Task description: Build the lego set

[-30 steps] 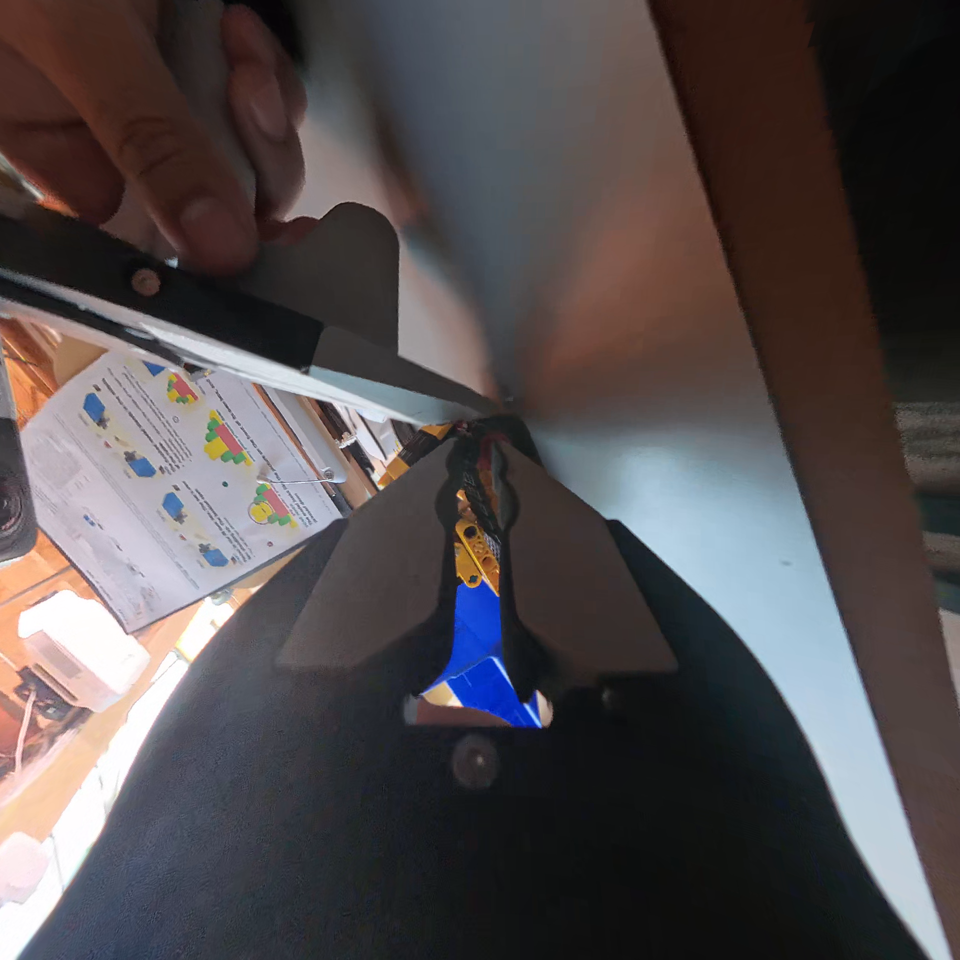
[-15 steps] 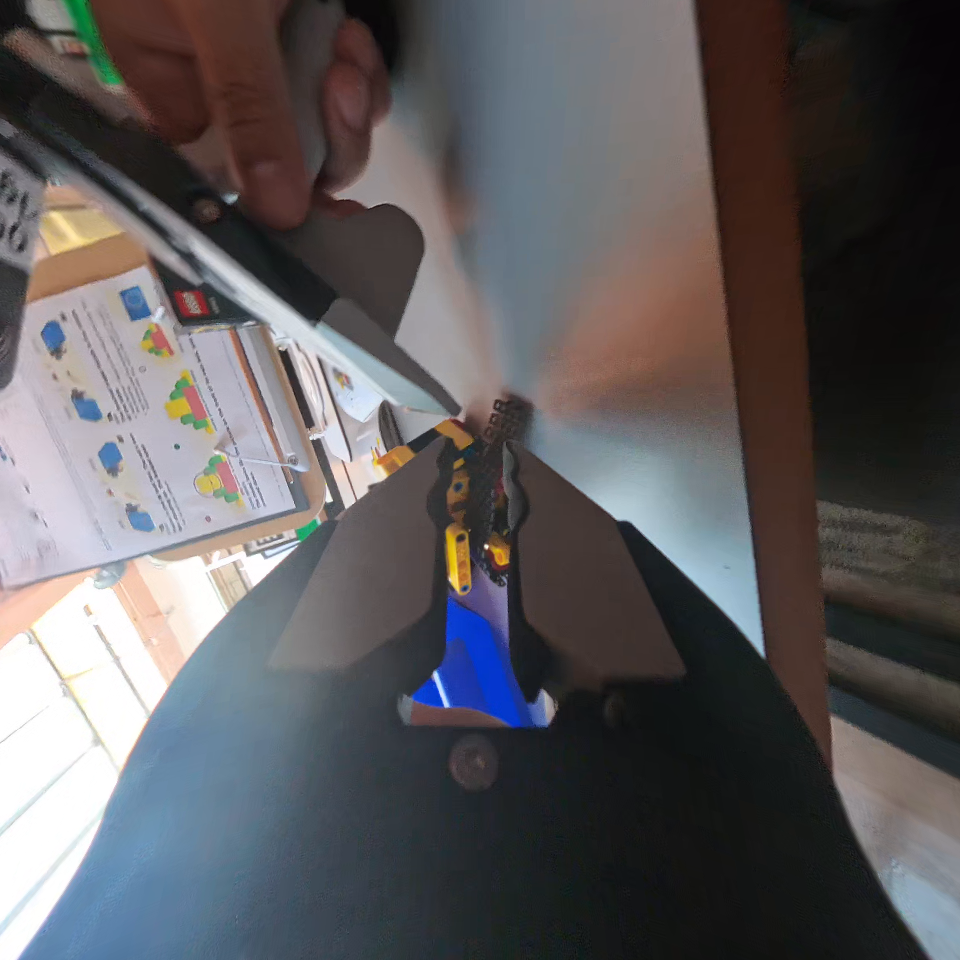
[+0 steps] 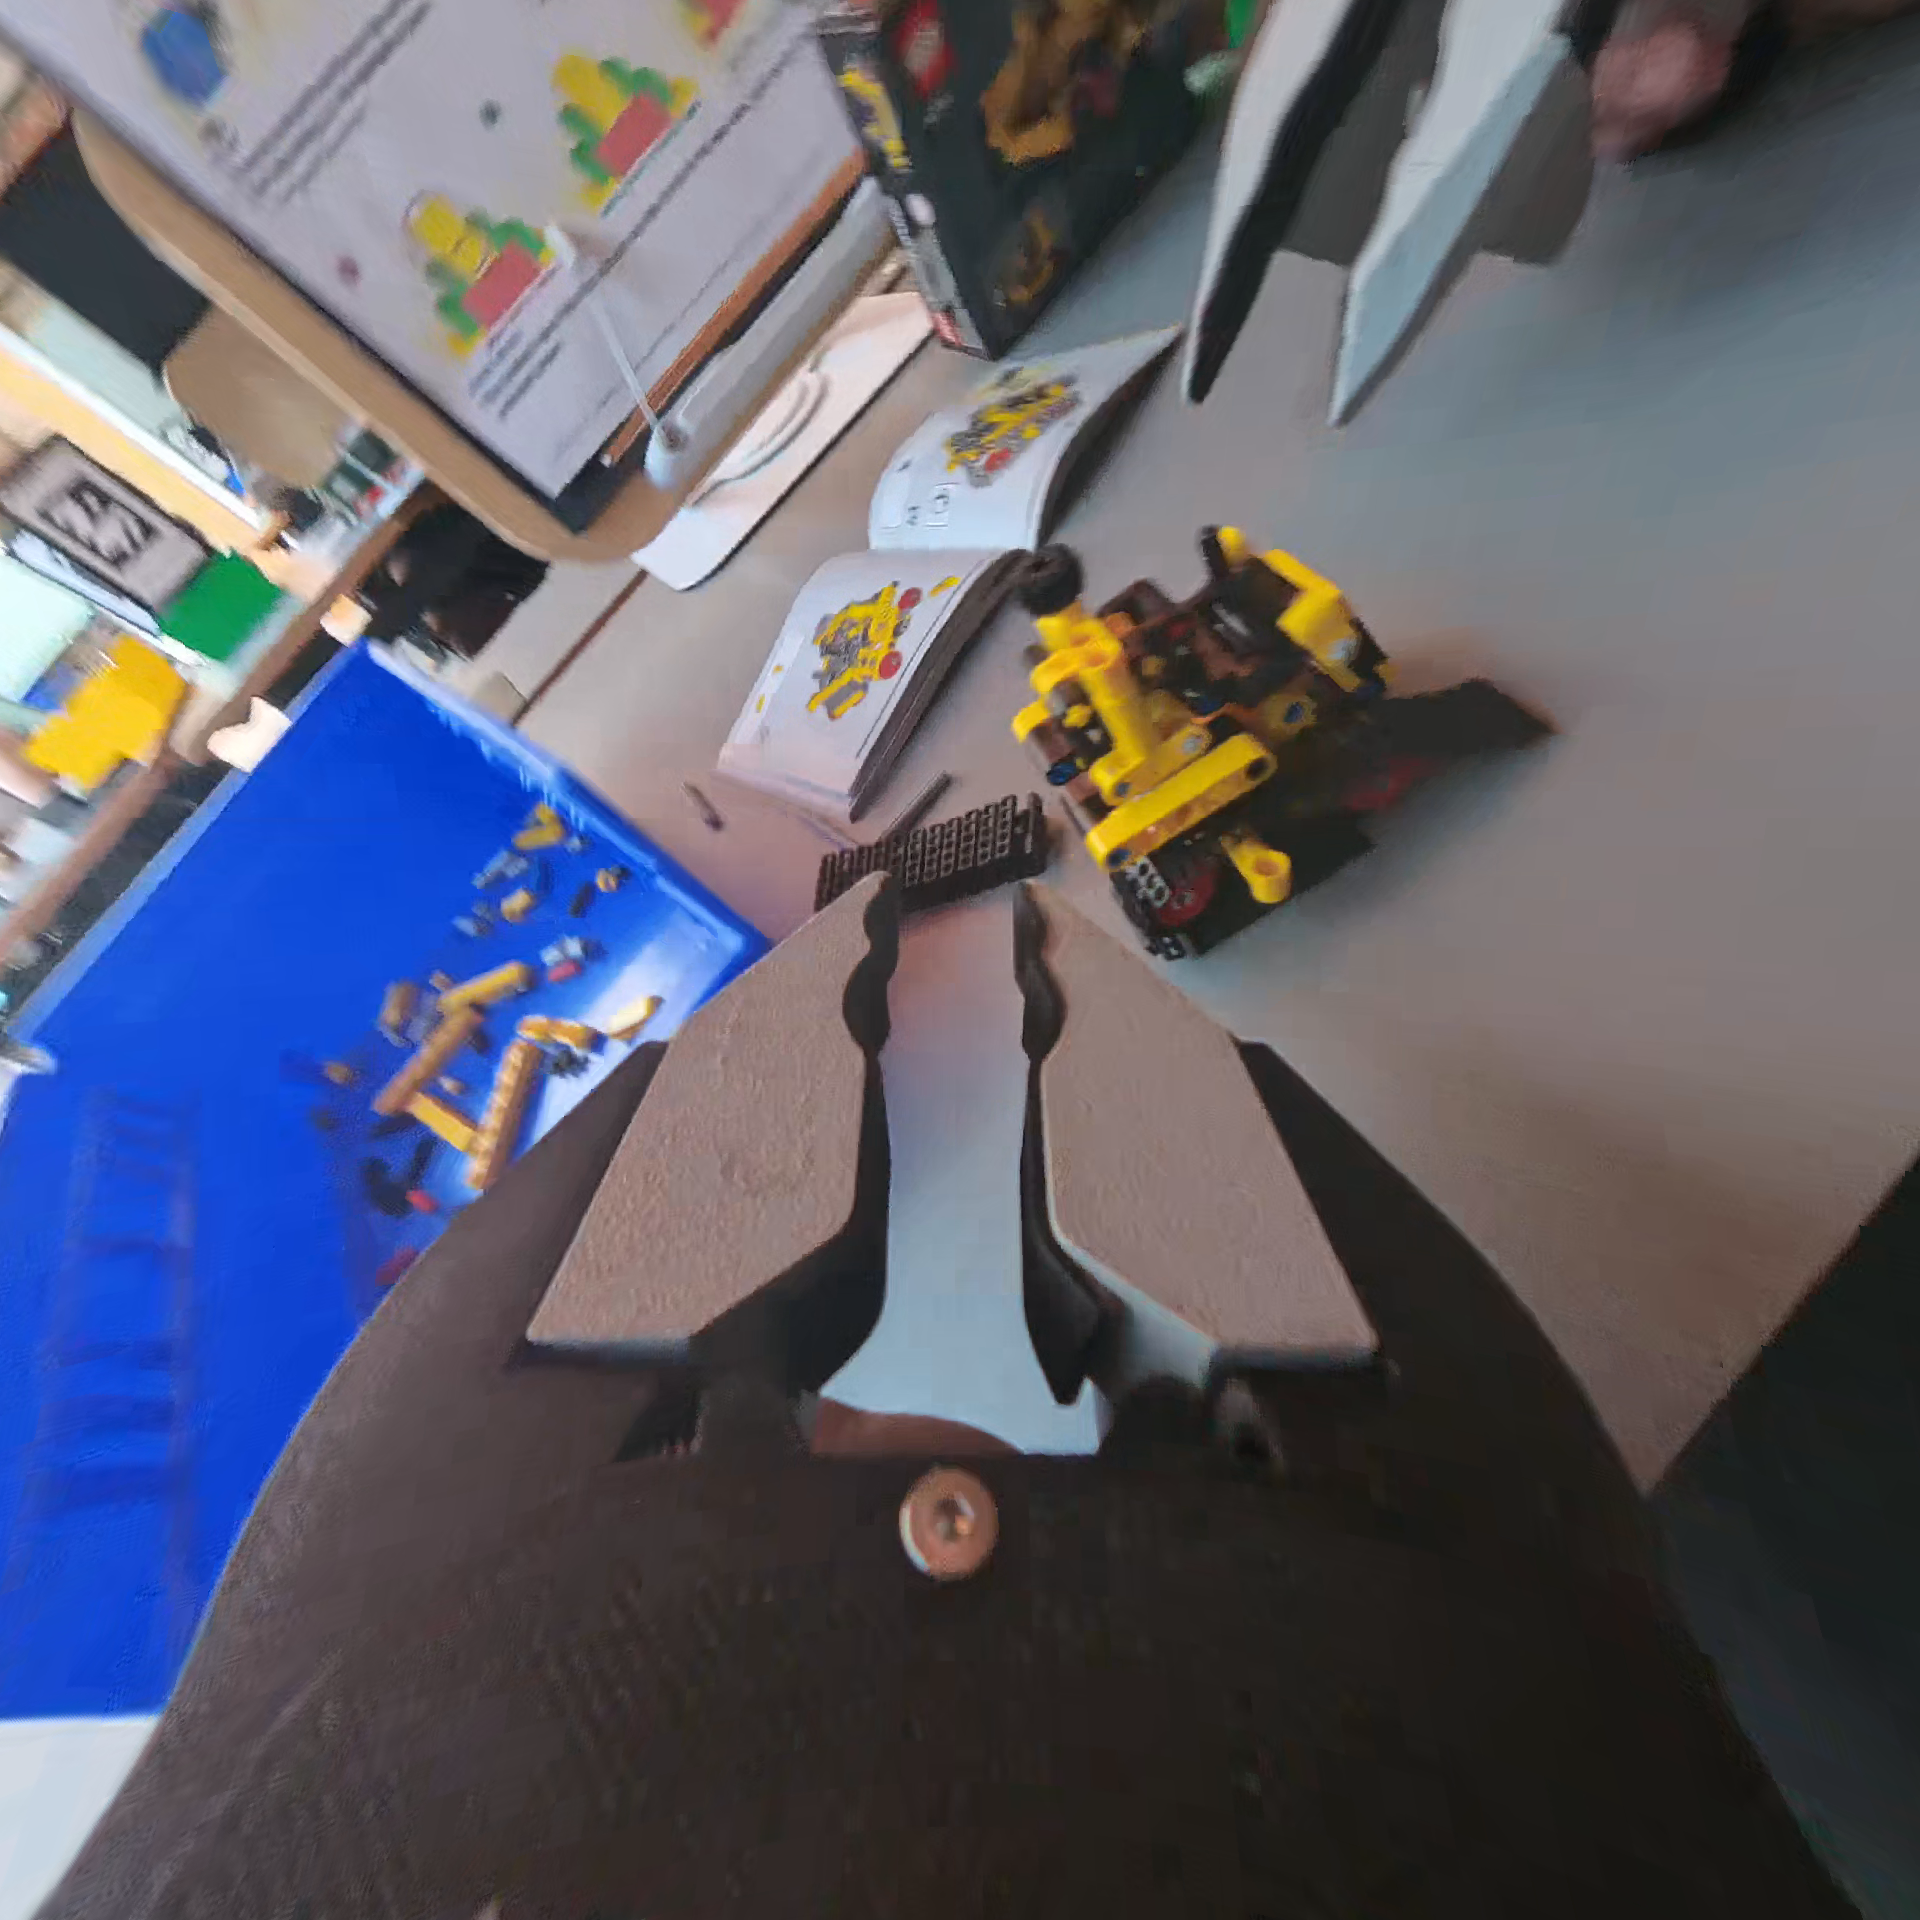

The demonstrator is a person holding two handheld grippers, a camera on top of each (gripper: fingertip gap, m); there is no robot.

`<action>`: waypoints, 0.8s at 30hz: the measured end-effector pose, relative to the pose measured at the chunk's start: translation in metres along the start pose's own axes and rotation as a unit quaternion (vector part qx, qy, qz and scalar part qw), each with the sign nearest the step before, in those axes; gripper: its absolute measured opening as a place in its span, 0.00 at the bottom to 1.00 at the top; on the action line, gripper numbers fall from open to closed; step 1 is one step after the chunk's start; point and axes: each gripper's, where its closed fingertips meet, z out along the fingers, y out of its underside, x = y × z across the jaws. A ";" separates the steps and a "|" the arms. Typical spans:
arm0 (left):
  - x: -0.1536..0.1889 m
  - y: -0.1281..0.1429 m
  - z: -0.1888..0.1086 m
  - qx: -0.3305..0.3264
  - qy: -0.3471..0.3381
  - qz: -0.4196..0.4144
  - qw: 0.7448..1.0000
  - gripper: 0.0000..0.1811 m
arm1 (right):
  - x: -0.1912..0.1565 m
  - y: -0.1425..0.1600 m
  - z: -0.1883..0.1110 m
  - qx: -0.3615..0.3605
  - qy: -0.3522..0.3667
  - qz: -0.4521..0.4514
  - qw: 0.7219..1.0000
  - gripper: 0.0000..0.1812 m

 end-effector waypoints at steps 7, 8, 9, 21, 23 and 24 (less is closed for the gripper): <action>-0.022 -0.003 0.005 0.048 -0.022 -0.105 0.993 0.09 | 0.046 0.028 -0.027 -0.030 0.105 0.018 0.994 0.35; -0.019 0.001 0.010 0.035 -0.006 -0.110 0.993 0.09 | 0.048 0.029 -0.028 -0.031 0.110 0.020 0.993 0.35; -0.015 0.004 0.015 0.021 0.017 -0.113 0.993 0.09 | 0.049 0.028 -0.029 -0.027 0.114 0.021 0.993 0.34; -0.068 0.000 0.009 0.096 -0.067 -0.215 0.970 0.00 | 0.103 0.034 -0.059 0.002 0.238 0.083 0.968 0.09; -0.070 0.002 0.009 0.090 -0.077 -0.216 0.969 0.00 | 0.103 0.034 -0.063 0.007 0.247 0.080 0.966 0.05; -0.069 0.003 0.011 0.083 -0.074 -0.217 0.970 0.00 | 0.101 0.033 -0.063 0.008 0.247 0.068 0.967 0.00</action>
